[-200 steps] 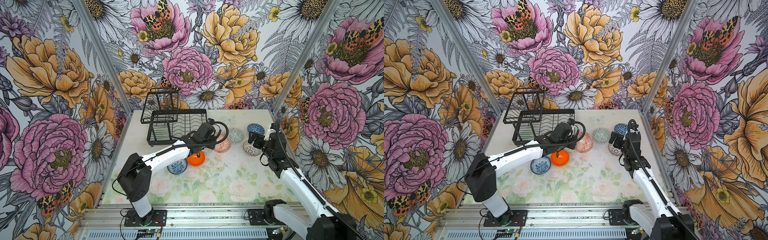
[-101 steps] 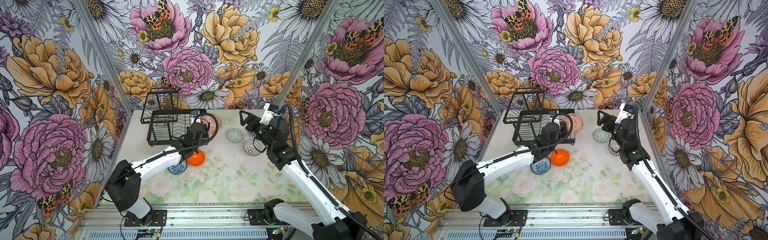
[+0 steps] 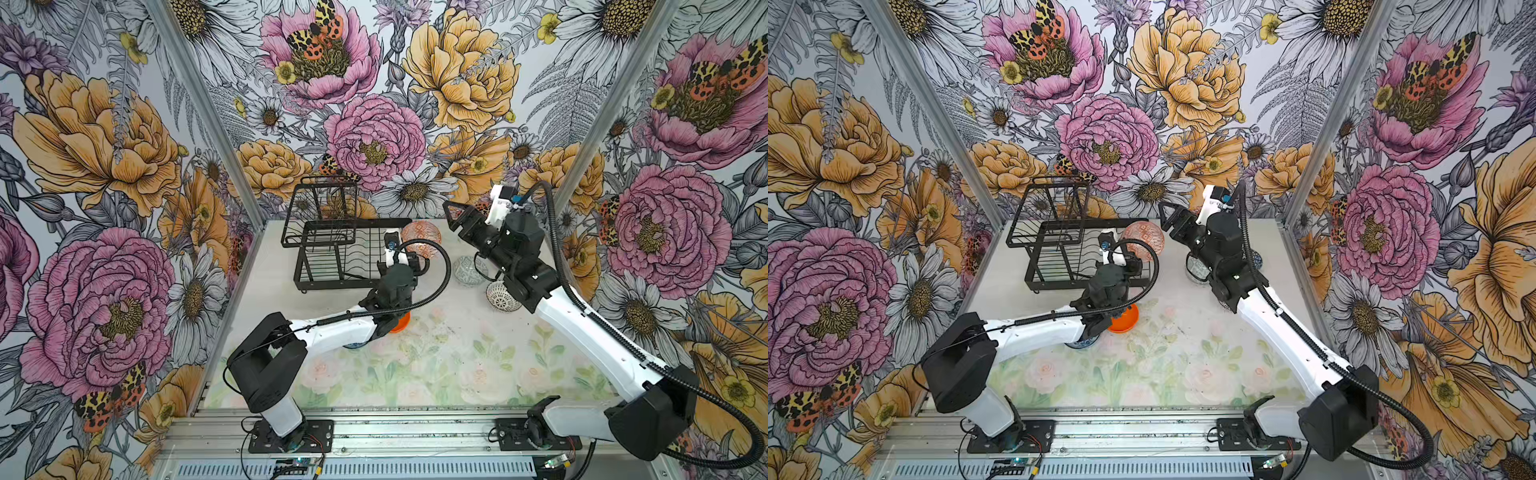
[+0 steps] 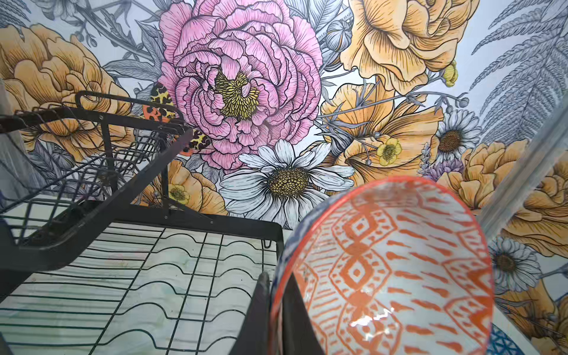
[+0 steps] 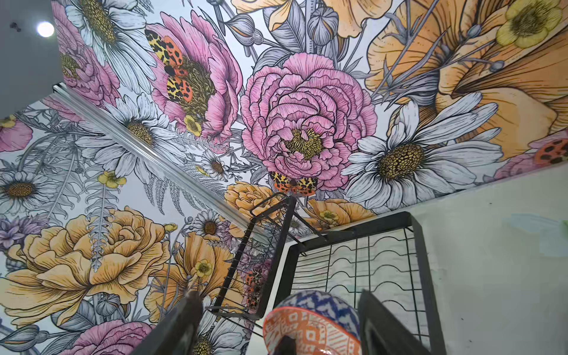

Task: Load bowls into a dish rack
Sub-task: Place the bowl in the dish rack.

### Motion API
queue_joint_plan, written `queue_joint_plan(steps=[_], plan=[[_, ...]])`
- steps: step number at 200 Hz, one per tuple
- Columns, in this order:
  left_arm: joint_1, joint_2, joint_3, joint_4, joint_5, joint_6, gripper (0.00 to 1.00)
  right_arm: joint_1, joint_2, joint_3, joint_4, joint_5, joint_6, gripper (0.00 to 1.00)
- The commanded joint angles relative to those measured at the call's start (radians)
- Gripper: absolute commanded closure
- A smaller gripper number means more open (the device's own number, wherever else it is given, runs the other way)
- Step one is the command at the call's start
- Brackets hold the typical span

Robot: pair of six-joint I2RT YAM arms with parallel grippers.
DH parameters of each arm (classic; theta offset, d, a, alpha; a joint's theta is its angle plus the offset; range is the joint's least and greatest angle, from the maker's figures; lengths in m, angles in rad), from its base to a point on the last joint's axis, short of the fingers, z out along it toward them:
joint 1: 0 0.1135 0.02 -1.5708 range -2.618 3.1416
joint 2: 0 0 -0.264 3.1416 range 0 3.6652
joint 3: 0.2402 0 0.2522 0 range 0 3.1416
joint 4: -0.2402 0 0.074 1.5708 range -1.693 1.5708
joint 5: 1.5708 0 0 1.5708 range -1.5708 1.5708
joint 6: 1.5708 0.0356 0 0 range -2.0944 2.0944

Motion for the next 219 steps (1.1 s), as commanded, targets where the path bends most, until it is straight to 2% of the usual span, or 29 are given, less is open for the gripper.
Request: queue_joint_plan(steps=[1,80,144,219], plan=[[-0.003,-0.001,-0.005,0.203,-0.049,0.051,1.00,0.017,0.017,0.019,0.053,-0.016,0.058,0.23],[-0.009,0.042,-0.022,0.325,-0.033,0.113,1.00,0.050,0.080,-0.006,0.144,-0.093,0.141,0.33],[-0.013,0.056,-0.025,0.358,-0.030,0.128,1.00,0.088,0.101,-0.043,0.192,-0.091,0.163,0.35],[-0.034,0.050,-0.071,0.447,-0.030,0.176,1.00,0.092,0.202,0.022,0.219,-0.114,0.184,0.43]])
